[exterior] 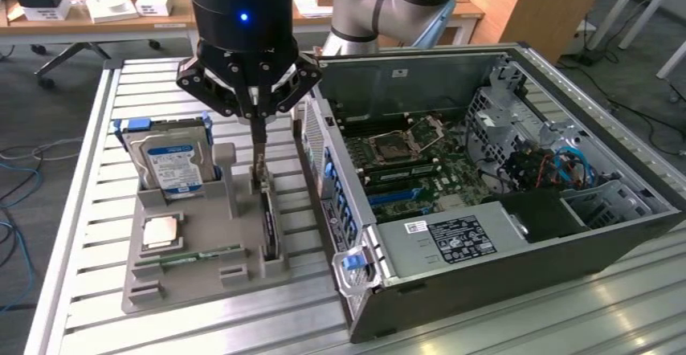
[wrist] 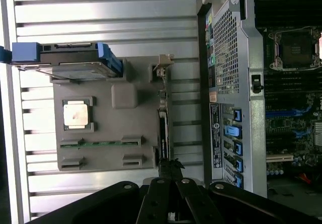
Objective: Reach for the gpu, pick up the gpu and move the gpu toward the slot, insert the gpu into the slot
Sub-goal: 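Pick up the gpu and move the gpu toward the slot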
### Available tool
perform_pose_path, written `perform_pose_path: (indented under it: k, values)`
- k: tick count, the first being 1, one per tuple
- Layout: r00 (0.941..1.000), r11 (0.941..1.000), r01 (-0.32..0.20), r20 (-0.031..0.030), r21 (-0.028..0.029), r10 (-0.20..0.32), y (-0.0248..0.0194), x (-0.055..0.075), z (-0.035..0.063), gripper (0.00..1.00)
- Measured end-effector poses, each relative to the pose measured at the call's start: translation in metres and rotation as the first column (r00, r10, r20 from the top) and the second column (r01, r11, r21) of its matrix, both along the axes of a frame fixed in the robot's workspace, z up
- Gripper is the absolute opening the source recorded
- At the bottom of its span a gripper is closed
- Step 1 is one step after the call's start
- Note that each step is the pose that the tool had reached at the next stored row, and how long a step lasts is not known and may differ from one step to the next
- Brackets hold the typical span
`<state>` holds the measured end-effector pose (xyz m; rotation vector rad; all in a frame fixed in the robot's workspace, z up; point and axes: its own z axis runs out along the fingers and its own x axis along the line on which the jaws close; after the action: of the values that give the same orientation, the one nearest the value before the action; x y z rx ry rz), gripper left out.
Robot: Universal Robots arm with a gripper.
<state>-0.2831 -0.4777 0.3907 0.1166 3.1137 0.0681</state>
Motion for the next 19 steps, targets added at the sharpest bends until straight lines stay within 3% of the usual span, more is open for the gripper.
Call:
perform_pose_path:
  k: [9,11,13,19]
  values:
    - [1.0000,1.0000,0.000,0.0000,0.0000,0.000,0.0000,0.0000,0.0000,0.11]
    - [1.0000,1.0000,0.000,0.0000,0.0000,0.000,0.0000,0.0000,0.0000,0.17]
    - [1.0000,1.0000,0.000,0.0000,0.0000,0.000,0.0000,0.0000,0.0000,0.29]
    - [1.0000,1.0000,0.000,0.0001,0.0000,0.000,0.0000,0.0000,0.0000,0.42]
